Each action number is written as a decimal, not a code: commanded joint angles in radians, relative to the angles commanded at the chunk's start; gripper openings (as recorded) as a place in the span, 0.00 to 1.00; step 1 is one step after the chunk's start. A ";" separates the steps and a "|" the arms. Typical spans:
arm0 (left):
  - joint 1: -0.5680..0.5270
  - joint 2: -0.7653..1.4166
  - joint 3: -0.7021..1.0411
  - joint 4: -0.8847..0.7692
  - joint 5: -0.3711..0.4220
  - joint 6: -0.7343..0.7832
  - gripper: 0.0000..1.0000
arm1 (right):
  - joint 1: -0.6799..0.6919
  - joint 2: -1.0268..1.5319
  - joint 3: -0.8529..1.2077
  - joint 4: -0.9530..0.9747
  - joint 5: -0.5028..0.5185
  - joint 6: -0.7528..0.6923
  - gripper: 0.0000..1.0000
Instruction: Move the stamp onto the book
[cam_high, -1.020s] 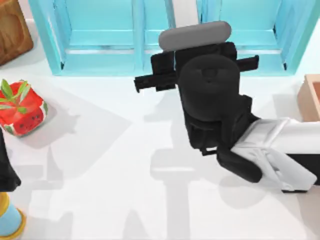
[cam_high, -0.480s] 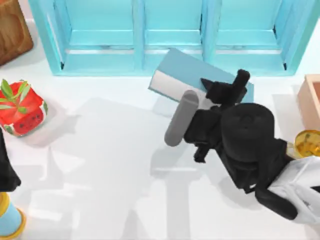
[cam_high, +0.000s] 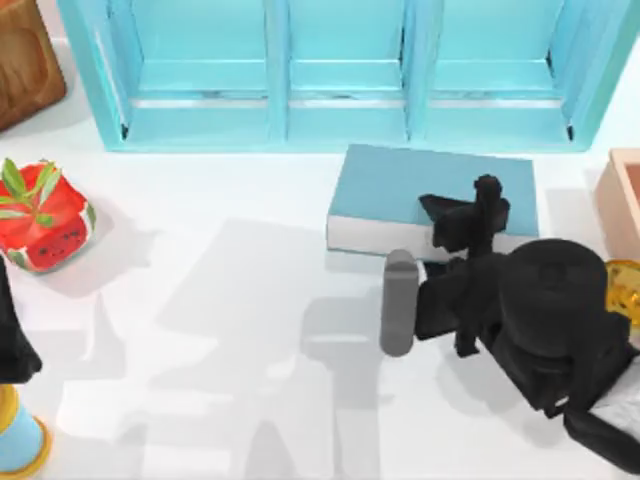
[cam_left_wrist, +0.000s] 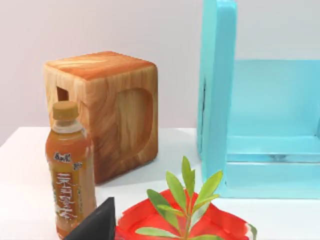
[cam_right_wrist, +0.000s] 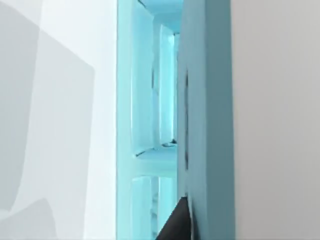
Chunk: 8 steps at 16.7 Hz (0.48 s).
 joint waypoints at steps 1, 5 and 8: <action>0.000 0.000 0.000 0.000 0.000 0.000 1.00 | 0.000 0.000 0.000 0.000 0.000 0.000 0.00; 0.000 0.000 0.000 0.000 0.000 0.000 1.00 | 0.005 0.007 -0.003 -0.004 0.002 0.006 0.00; 0.000 0.000 0.000 0.000 0.000 0.000 1.00 | 0.007 -0.006 -0.009 -0.004 0.005 0.004 0.00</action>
